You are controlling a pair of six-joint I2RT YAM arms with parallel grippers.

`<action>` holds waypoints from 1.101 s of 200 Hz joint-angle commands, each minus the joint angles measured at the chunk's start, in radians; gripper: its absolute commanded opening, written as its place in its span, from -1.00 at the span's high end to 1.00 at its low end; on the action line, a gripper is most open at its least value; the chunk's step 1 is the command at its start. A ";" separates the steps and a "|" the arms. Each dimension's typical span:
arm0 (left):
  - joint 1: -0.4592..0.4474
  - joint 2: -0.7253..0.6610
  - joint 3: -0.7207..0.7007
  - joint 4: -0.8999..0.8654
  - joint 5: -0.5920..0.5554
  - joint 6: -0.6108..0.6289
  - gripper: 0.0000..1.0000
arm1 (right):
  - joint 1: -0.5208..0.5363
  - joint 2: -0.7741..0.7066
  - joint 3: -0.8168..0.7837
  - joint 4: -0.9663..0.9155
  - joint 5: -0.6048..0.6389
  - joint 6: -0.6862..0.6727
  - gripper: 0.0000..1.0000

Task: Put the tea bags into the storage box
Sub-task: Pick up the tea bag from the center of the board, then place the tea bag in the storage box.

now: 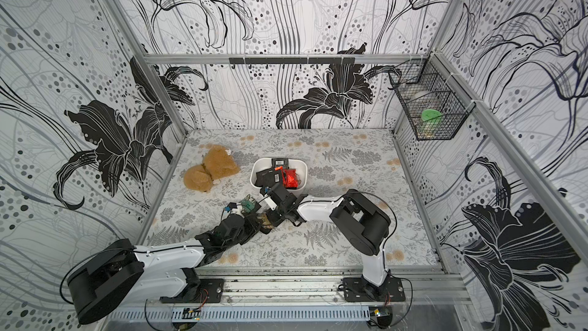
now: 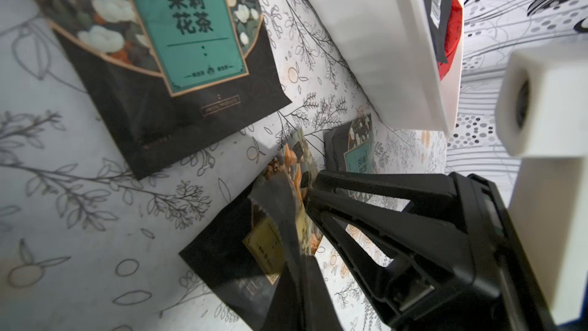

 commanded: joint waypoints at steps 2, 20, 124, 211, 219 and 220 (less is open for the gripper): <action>-0.002 -0.049 0.046 -0.069 -0.038 0.038 1.00 | 0.007 -0.090 -0.065 0.029 0.118 0.025 0.57; -0.003 -0.093 0.093 -0.175 -0.096 0.073 1.00 | 0.007 -0.172 -0.127 0.081 0.244 0.057 0.52; 0.132 0.325 0.778 -0.378 -0.108 0.414 1.00 | -0.030 -0.515 -0.384 0.218 0.598 0.164 0.10; 0.239 0.382 0.844 -0.498 -0.267 0.446 -1.00 | -0.141 -0.524 -0.405 0.235 0.398 0.192 0.02; 0.240 0.324 0.798 -0.484 -0.267 0.440 -1.00 | -0.141 -0.518 -0.400 0.243 0.380 0.182 0.00; 0.240 0.317 0.792 -0.483 -0.267 0.440 -1.00 | -0.141 -0.518 -0.399 0.245 0.378 0.180 0.00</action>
